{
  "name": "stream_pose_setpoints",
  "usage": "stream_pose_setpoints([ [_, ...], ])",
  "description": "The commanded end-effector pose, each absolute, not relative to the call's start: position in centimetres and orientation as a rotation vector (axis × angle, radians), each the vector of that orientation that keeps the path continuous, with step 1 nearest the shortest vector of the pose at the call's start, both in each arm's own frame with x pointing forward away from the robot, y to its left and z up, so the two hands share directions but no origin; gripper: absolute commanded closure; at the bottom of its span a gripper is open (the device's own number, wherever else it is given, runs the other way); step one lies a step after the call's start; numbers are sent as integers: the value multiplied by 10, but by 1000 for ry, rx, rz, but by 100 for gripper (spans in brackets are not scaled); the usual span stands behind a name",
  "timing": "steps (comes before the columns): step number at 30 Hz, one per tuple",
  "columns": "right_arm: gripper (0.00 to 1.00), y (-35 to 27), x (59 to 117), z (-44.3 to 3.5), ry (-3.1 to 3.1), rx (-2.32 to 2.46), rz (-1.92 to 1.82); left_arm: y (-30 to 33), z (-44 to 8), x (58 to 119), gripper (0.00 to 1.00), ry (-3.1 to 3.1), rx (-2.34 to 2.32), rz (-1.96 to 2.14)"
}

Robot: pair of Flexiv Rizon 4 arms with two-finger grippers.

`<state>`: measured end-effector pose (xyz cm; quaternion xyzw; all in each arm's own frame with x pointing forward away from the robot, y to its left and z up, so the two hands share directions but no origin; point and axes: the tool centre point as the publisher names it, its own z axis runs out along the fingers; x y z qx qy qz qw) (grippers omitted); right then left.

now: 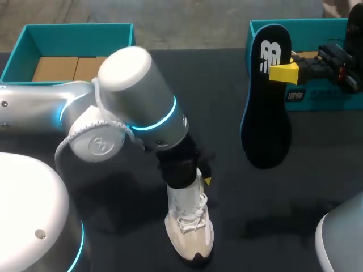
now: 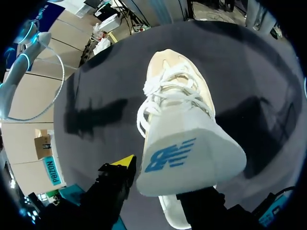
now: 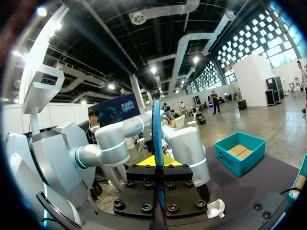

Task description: Take the shoe out of the shoebox, open the shoe tongue, remove and reinsert the insole, then place the shoe into the shoebox

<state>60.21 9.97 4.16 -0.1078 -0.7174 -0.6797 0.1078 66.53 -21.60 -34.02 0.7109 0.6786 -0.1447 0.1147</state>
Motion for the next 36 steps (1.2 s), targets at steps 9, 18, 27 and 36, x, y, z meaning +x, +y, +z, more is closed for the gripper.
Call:
stream_pose_setpoints([
  [9, 100, 102, 605, 41, -2112, -317, -1994, -232, -338, 670, 47, 2072, 2193, -336],
  [18, 100, 102, 605, 41, -2112, -317, -1994, -238, -354, 672, 47, 2156, 2265, -245],
  [27, 100, 102, 605, 41, -2112, -317, -1994, -231, -358, 677, 53, 2216, 2254, -243],
  [36, 100, 102, 605, 41, -2112, -317, -1994, -230, -363, 673, 82, 2239, 2286, -142],
])
